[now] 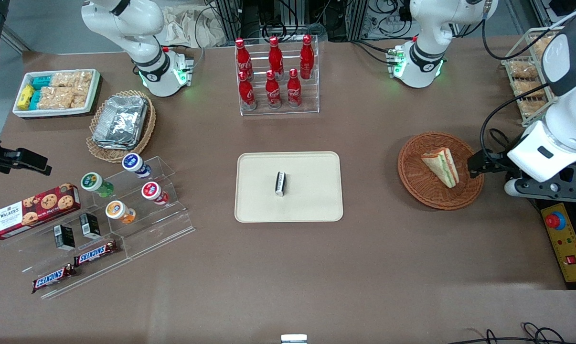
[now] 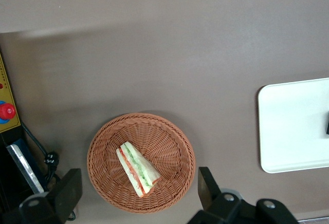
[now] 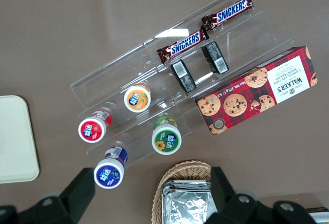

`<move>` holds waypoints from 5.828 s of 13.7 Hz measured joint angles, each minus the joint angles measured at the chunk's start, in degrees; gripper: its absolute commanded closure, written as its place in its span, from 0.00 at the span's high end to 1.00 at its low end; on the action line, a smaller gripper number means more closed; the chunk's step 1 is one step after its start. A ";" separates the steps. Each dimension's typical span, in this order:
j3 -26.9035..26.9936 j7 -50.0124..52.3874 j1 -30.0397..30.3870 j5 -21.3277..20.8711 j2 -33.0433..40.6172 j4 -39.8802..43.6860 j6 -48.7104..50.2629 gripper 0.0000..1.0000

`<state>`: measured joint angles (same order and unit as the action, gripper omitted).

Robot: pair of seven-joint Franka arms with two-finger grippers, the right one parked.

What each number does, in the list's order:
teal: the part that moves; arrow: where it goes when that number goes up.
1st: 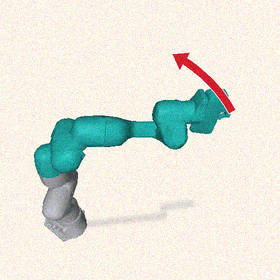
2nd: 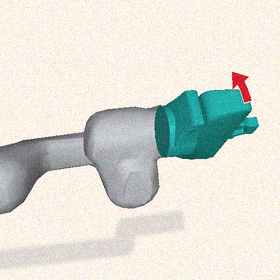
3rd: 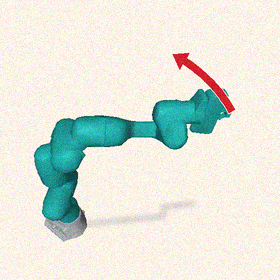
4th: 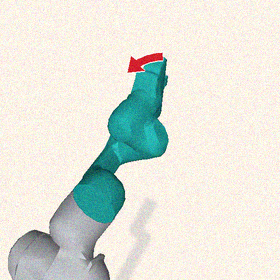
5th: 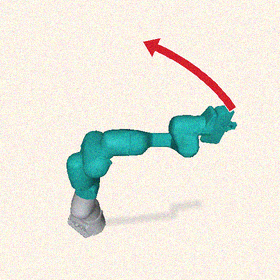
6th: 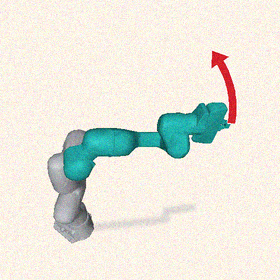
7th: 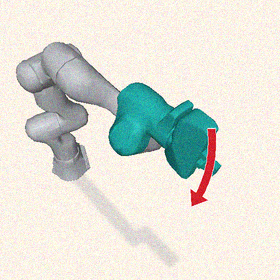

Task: Place sandwich from basket to tray
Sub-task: 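Move the left gripper over the wrapped sandwich in the wicker basket, then lower the open left gripper around the sandwich and close it, then lift the sandwich out of the basket with the left gripper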

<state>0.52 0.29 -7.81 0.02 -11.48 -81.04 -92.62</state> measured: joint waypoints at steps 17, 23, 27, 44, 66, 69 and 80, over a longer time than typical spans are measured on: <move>0.13 28.32 -0.06 4.33 12.63 -23.46 -7.29 1.00; -1.12 32.66 0.04 -0.14 22.09 -47.94 -21.45 1.00; -1.07 32.77 0.14 -1.11 23.24 -58.78 -34.64 1.00; -1.21 37.05 12.33 -0.78 12.65 -69.25 -56.78 1.00; -1.49 33.10 10.27 4.18 5.53 -67.08 -61.15 0.53; -1.50 33.10 10.24 4.31 5.42 -67.01 -61.20 0.00; -13.77 31.37 9.39 4.38 16.71 -57.47 -42.98 0.00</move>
<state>-13.25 31.67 1.58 4.40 5.23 -138.50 -135.60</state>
